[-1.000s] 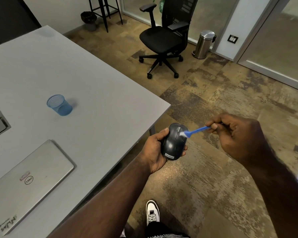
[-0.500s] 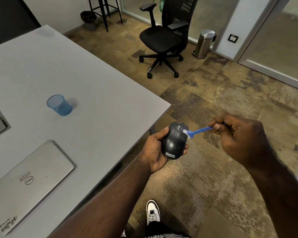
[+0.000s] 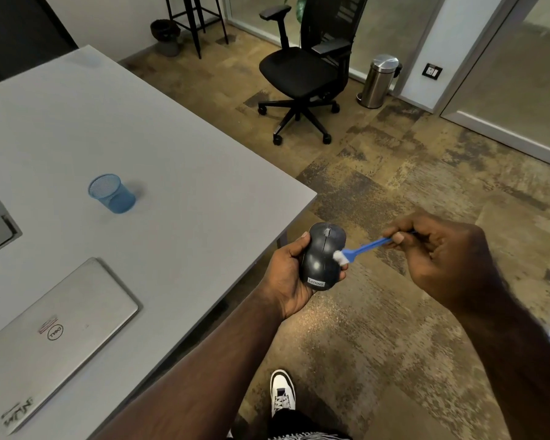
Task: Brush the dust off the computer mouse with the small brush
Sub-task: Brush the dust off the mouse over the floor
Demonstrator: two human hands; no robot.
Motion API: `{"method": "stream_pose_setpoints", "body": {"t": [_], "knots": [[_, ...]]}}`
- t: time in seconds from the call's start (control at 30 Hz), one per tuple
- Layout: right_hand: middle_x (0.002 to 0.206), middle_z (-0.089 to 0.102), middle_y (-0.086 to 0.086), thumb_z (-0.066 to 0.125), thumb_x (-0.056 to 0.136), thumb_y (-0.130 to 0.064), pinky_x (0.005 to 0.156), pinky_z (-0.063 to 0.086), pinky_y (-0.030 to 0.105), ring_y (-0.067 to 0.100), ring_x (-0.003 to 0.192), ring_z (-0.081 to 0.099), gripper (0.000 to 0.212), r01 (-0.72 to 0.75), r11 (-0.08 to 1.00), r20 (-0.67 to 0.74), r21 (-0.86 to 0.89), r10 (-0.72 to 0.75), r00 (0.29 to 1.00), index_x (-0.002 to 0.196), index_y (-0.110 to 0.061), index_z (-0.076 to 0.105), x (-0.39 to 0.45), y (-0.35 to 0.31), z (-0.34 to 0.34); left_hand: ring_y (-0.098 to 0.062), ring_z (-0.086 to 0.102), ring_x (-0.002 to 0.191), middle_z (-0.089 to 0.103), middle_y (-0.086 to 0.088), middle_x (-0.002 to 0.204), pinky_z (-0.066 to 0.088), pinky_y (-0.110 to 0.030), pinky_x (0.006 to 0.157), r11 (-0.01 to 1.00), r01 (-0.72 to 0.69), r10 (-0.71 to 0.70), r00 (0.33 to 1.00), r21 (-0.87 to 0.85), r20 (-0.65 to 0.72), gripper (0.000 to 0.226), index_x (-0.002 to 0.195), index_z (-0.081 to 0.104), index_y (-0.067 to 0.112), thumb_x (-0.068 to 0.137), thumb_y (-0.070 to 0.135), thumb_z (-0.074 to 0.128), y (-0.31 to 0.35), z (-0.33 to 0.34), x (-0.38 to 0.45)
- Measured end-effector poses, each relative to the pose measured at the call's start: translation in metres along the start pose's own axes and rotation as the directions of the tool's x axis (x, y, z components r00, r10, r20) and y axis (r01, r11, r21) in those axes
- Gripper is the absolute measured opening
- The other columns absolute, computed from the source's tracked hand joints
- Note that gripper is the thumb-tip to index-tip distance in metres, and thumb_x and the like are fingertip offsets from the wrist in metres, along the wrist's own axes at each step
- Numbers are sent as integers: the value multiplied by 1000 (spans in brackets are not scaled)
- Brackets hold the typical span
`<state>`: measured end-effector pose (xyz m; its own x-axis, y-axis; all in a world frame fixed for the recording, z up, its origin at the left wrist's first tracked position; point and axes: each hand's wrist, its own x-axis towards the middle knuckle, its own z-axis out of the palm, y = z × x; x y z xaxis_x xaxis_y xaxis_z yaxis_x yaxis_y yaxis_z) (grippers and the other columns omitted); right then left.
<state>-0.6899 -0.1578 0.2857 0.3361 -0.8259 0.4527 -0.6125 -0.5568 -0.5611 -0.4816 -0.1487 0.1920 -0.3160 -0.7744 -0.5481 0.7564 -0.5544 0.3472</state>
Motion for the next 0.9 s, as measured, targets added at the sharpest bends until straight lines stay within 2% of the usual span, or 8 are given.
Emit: {"method": "stream_pose_setpoints", "body": {"t": [0.17,0.27,0.37,0.47,0.6,0.7,0.83,0.9], "knots": [[84,72,0,64,88,9,59,60,35,17,72,73,21,-21,999,-78,-26,19,997,101,-4,75,0,2,1,-39,67,84,67,-28,102,60,-43,70,1000,13,-13,1000,7,3,47,113,66,-1,97,35,40,1,2,-3],[84,73,-2,68,84,12,58,54,15,8,69,70,23,47,999,20,-2,-47,999,97,-6,75,-2,-2,4,-38,65,86,64,-27,110,60,-43,71,1000,2,-2,1000,6,-12,47,124,57,-1,98,34,39,1,6,-3],[84,74,0,69,82,13,62,50,8,6,70,69,23,43,999,31,-23,-42,999,95,-5,75,-4,-4,9,-39,62,92,60,-26,119,58,-45,73,1000,-6,6,999,-1,-31,47,129,53,0,99,33,40,0,7,-2],[84,73,0,66,86,10,59,52,16,12,68,70,22,-24,998,-65,-50,21,998,97,-6,75,-3,-2,9,-39,62,93,62,-26,114,58,-45,76,1000,1,-1,999,-6,-33,49,132,50,0,99,34,38,1,7,-1],[82,73,-2,68,82,14,60,56,21,10,73,72,23,68,997,100,24,-70,993,93,-5,75,-3,-3,6,-34,63,97,63,-20,119,51,-48,88,1000,-8,8,999,3,-54,46,130,53,2,99,32,38,0,3,0],[82,71,-6,69,80,16,62,56,17,7,74,72,25,58,998,122,29,-61,991,93,-4,76,-2,-2,4,-29,65,98,65,-16,119,45,-50,95,1000,-13,12,999,-23,-52,41,122,59,4,100,31,38,-1,1,0],[83,73,-1,66,84,12,60,46,3,-6,68,65,22,-26,999,27,-31,26,999,96,-4,75,-5,-1,9,-35,64,94,64,-21,118,55,-47,81,1000,-13,13,1000,-20,-17,44,126,56,3,100,32,37,0,2,-1],[84,74,2,63,89,8,60,48,6,-5,66,64,21,-72,995,-66,-70,68,996,101,-5,75,-6,2,10,-39,62,93,61,-26,119,57,-46,78,1000,-6,6,1000,-16,7,49,133,50,1,100,33,35,1,2,-1]]}}
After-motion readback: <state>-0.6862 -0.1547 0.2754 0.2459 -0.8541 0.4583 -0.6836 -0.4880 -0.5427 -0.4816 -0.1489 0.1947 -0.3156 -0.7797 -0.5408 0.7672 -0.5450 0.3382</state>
